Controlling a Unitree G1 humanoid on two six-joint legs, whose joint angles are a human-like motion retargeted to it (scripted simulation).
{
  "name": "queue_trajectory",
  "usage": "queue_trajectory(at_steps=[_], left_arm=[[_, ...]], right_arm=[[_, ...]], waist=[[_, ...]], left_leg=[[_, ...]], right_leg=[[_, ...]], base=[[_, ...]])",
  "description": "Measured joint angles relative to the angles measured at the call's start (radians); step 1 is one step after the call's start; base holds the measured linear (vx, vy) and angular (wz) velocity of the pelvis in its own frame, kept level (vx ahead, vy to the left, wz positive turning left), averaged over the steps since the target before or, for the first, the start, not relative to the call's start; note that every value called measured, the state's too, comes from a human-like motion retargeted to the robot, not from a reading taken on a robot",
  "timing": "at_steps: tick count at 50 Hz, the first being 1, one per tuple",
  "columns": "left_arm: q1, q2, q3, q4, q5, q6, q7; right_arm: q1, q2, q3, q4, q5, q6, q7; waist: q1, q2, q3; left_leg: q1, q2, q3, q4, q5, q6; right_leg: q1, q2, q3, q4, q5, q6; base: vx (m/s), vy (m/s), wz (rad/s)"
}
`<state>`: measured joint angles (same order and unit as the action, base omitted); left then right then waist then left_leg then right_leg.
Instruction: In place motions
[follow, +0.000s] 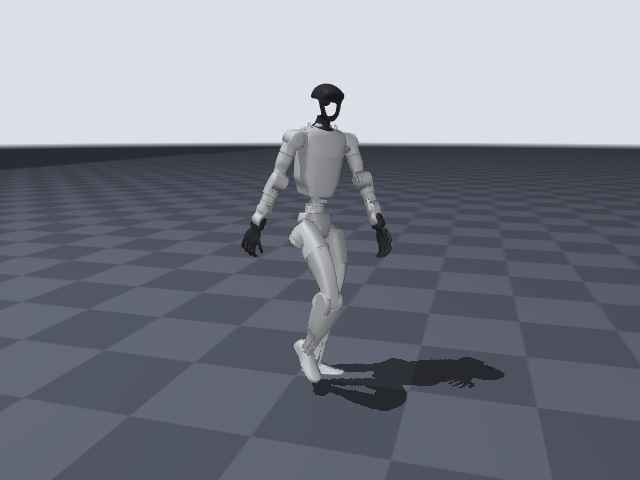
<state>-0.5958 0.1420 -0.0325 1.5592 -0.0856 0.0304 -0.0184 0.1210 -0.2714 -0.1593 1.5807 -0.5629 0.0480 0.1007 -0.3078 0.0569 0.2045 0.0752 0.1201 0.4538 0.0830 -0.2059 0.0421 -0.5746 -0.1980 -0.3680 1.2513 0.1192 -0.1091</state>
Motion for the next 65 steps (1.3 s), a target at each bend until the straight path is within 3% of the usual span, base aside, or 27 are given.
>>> queue_trajectory(at_steps=[5,11,18,20,22,23,25,27,28,30,35,38,46,50,52,61,65], left_arm=[[-0.095,0.002,0.039,-0.076,-0.102,-0.042,0.019],[-0.121,0.035,0.017,-0.102,-0.064,-0.057,0.041],[-0.002,0.018,-0.035,-0.088,-0.007,-0.061,0.032],[0.041,0.017,-0.063,-0.073,0.039,-0.052,0.022],[0.096,0.021,-0.093,-0.041,0.094,-0.030,0.009],[0.126,0.022,-0.101,-0.022,0.116,-0.019,0.005],[0.182,0.025,-0.105,0.022,0.151,-0.004,-0.008],[0.245,0.008,-0.102,0.082,0.164,0.027,-0.021],[0.272,0.000,-0.105,0.110,0.159,0.030,-0.032],[0.330,0.000,-0.101,0.141,0.145,0.029,-0.077],[0.448,-0.012,-0.097,0.141,0.167,0.081,-0.143],[0.497,-0.033,-0.072,0.141,0.222,0.095,-0.139],[0.560,-0.050,-0.066,0.141,0.140,0.055,-0.109],[0.550,-0.041,-0.087,0.141,0.160,0.073,-0.074],[0.533,-0.032,-0.118,0.140,0.183,0.080,-0.083],[0.516,0.010,-0.115,-0.018,0.190,0.098,-0.107],[0.544,0.040,-0.112,-0.081,0.234,0.141,-0.023]], right_arm=[[0.072,-0.051,-0.065,0.108,0.100,-0.008,-0.089],[0.111,-0.054,-0.097,0.119,0.202,0.005,-0.127],[0.050,0.019,-0.060,0.036,0.177,-0.021,-0.028],[0.029,0.044,-0.039,-0.017,0.161,-0.035,0.012],[-0.001,0.071,-0.005,-0.079,0.134,-0.047,0.069],[-0.012,0.085,0.012,-0.105,0.120,-0.049,0.098],[-0.037,0.113,0.044,-0.151,0.094,-0.037,0.149],[-0.079,0.148,0.064,-0.193,0.064,-0.026,0.174],[-0.097,0.159,0.073,-0.219,0.050,-0.029,0.177],[-0.135,0.177,0.114,-0.279,0.028,-0.046,0.185],[-0.187,0.201,0.213,-0.407,-0.017,-0.080,0.226],[-0.169,0.194,0.226,-0.418,-0.043,-0.096,0.238],[-0.080,0.170,0.190,-0.213,-0.070,-0.017,0.089],[-0.046,0.138,0.149,-0.101,-0.025,0.020,-0.018],[-0.026,0.121,0.099,-0.057,0.007,0.030,-0.047],[-0.030,0.055,0.034,0.070,0.095,0.058,-0.104],[-0.087,0.060,0.074,0.119,0.187,0.072,-0.112]], waist=[[-0.054,0.003,0.000],[-0.018,-0.016,-0.020],[0.084,-0.041,-0.081],[0.088,-0.060,-0.095],[0.107,-0.080,-0.118],[0.123,-0.092,-0.132],[0.173,-0.109,-0.175],[0.220,-0.097,-0.216],[0.235,-0.093,-0.234],[0.255,-0.095,-0.224],[0.166,-0.087,-0.172],[0.139,-0.080,-0.180],[0.199,-0.092,-0.204],[0.315,-0.083,-0.217],[0.169,-0.088,-0.205],[0.151,-0.072,-0.186],[0.167,-0.075,-0.175]], left_leg=[[-0.010,0.020,-0.011,0.006,-0.002,0.003],[0.020,0.004,0.048,-0.010,-0.007,-0.006],[0.058,-0.054,0.104,-0.027,-0.023,-0.026],[0.059,-0.090,0.085,-0.019,-0.032,-0.025],[0.063,-0.123,0.080,-0.011,-0.040,-0.031],[0.070,-0.137,0.086,-0.011,-0.041,-0.037],[0.063,-0.154,0.111,-0.013,-0.044,-0.048],[0.031,-0.130,0.113,-0.008,-0.041,-0.061],[0.013,-0.124,0.109,-0.005,-0.039,-0.066],[0.018,-0.121,0.134,-0.010,-0.033,-0.071],[0.033,-0.100,0.110,-0.010,-0.016,-0.078],[0.017,-0.083,0.083,0.002,-0.009,-0.086],[0.023,-0.070,0.094,-0.009,0.003,-0.109],[0.033,-0.038,0.229,-0.007,-0.004,-0.131],[0.005,-0.055,0.072,-0.002,0.013,-0.118],[-0.018,-0.026,0.061,0.031,0.022,-0.133],[-0.051,0.002,0.041,0.129,0.033,-0.143]], right_leg=[[-0.120,0.019,0.008,0.087,-0.012,0.004],[-0.009,0.071,0.044,-0.081,0.006,0.038],[0.377,0.217,0.213,-0.681,0.104,0.107],[0.503,0.198,0.219,-0.894,0.065,0.158],[0.618,0.158,0.095,-1.073,-0.108,0.129],[0.642,0.162,0.095,-1.140,-0.125,0.109],[0.661,0.149,0.126,-1.222,-0.090,0.127],[0.624,0.135,0.142,-1.239,-0.060,0.165],[0.599,0.138,0.140,-1.232,-0.064,0.154],[0.572,0.138,0.159,-1.194,-0.082,0.138],[0.605,0.151,0.099,-1.189,-0.104,0.120],[0.615,0.152,0.064,-1.205,-0.106,0.120],[0.617,0.170,0.058,-1.218,-0.112,0.099],[0.646,0.218,0.183,-1.243,-0.139,0.085],[0.626,0.182,0.033,-1.230,-0.119,0.090],[0.631,0.196,0.029,-1.235,-0.126,0.075],[0.639,0.187,0.029,-1.230,-0.128,0.066]], base=[[-0.01,0.00,0.06],[0.01,-0.02,-0.44],[0.07,-0.06,-0.49],[0.04,-0.09,0.20],[0.11,-0.08,0.02],[0.11,-0.12,-0.33],[0.06,-0.18,-0.57],[-0.04,-0.21,-0.27],[-0.08,-0.20,-0.19],[-0.06,-0.21,-0.27],[-0.08,-0.14,0.49],[-0.02,-0.06,0.63],[0.01,-0.14,-0.05],[-0.05,-0.07,-1.06],[-0.02,-0.11,2.35],[-0.11,-0.08,0.13],[-0.12,-0.03,0.00]])
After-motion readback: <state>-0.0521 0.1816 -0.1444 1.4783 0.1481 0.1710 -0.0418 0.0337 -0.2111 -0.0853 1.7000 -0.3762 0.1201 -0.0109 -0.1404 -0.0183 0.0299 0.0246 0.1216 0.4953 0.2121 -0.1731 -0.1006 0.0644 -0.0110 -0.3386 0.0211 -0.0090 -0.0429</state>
